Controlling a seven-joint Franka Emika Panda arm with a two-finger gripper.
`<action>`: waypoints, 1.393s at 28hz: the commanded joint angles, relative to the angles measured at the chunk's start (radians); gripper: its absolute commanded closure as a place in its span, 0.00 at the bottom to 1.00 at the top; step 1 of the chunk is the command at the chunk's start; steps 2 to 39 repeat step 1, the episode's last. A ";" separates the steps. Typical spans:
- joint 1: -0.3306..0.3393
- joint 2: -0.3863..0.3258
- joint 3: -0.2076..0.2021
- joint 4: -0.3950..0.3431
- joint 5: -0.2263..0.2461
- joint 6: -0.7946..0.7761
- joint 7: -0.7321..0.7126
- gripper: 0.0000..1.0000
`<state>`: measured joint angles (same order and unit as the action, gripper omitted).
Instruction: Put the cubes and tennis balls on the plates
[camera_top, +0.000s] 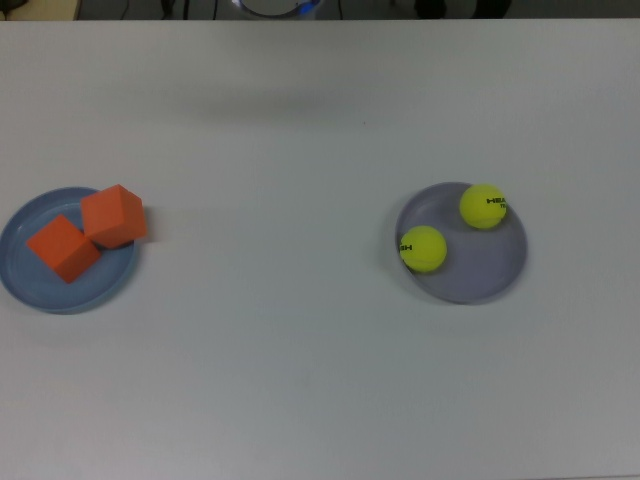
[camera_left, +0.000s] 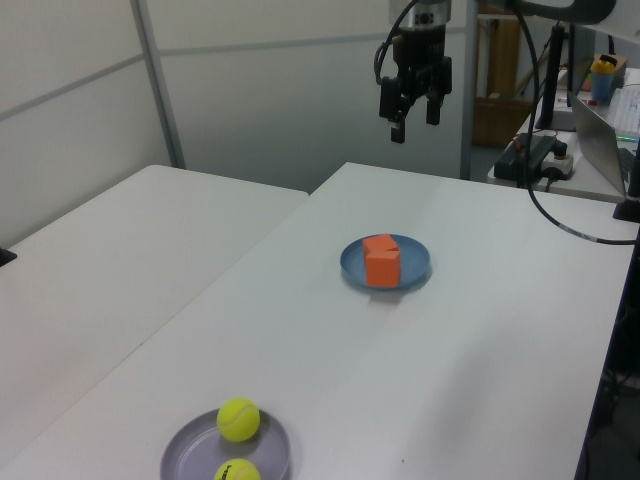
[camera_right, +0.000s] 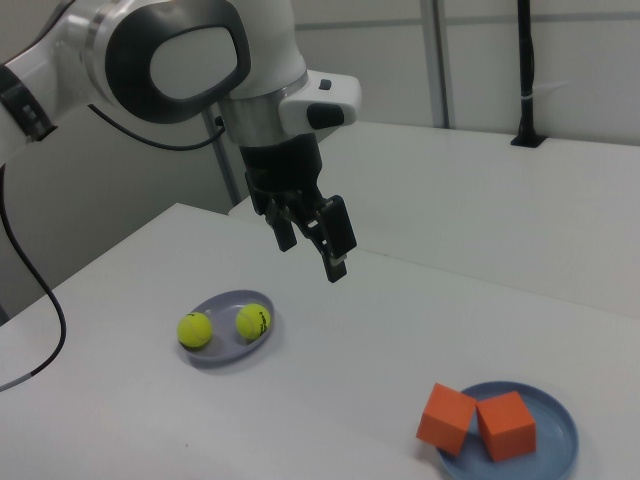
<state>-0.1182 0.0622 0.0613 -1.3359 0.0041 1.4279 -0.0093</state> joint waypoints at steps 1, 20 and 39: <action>0.005 -0.005 0.003 -0.006 0.005 0.002 -0.015 0.00; 0.005 -0.005 0.003 -0.006 0.005 0.002 -0.015 0.00; 0.005 -0.005 0.003 -0.006 0.005 0.002 -0.015 0.00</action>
